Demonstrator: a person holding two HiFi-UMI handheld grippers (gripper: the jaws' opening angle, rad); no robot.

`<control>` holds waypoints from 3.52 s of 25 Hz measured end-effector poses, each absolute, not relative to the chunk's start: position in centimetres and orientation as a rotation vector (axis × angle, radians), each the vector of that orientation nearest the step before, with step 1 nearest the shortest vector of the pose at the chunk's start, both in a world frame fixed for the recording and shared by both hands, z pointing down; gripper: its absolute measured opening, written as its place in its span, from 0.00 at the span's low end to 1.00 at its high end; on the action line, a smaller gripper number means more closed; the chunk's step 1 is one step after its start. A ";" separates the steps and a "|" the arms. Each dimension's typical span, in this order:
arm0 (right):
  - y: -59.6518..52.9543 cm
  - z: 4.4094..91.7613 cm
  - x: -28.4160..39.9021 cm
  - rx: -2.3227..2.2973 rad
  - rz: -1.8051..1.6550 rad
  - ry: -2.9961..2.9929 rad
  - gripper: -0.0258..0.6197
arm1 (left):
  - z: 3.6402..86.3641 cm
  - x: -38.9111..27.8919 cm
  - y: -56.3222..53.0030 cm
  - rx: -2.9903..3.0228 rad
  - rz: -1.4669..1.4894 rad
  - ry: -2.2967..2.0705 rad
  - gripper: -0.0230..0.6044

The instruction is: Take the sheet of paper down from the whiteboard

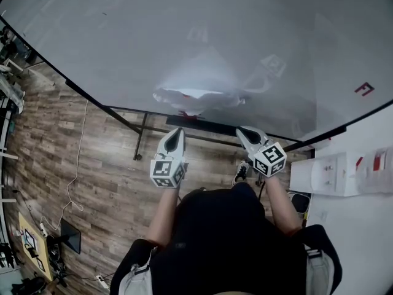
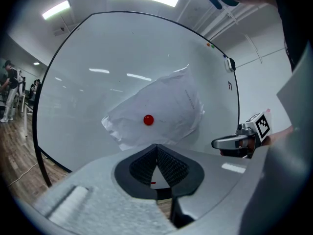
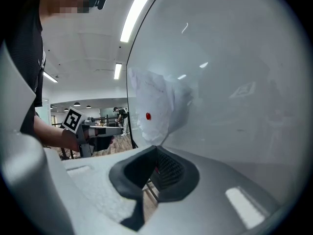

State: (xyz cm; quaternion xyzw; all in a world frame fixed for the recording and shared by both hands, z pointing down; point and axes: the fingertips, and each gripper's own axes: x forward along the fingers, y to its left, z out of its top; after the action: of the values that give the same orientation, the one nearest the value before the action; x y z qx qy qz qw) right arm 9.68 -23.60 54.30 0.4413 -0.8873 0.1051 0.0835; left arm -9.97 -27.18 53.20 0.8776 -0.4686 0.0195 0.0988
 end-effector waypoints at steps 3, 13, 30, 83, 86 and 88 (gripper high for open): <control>-24.5 53.6 10.1 1.316 0.293 -2.664 0.05 | 52.9 -9.3 -28.2 2.603 0.058 -1.396 0.05; -26.4 49.8 11.4 1.399 0.207 -2.742 0.05 | 51.8 -7.5 -31.2 2.633 0.077 -1.400 0.05; -28.2 47.2 10.8 1.436 0.111 -2.784 0.23 | 51.1 -6.4 -34.2 2.633 0.076 -1.443 0.05; -30.6 47.4 9.7 1.308 0.371 -2.922 0.05 | 49.9 -5.6 -38.2 2.572 0.116 -1.671 0.26; -30.7 47.3 9.6 1.307 0.373 -2.929 0.05 | 49.8 -5.7 -38.2 2.572 0.103 -1.666 0.26; -30.7 47.3 9.6 1.301 0.367 -2.932 0.05 | 49.9 -5.7 -38.1 2.567 0.090 -1.665 0.25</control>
State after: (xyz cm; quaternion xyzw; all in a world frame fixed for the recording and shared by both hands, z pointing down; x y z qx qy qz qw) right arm 9.63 -30.74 47.30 0.4027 -0.9072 0.1136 -0.0434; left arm -5.75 -38.13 49.91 0.8378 -0.5437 0.0295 0.0403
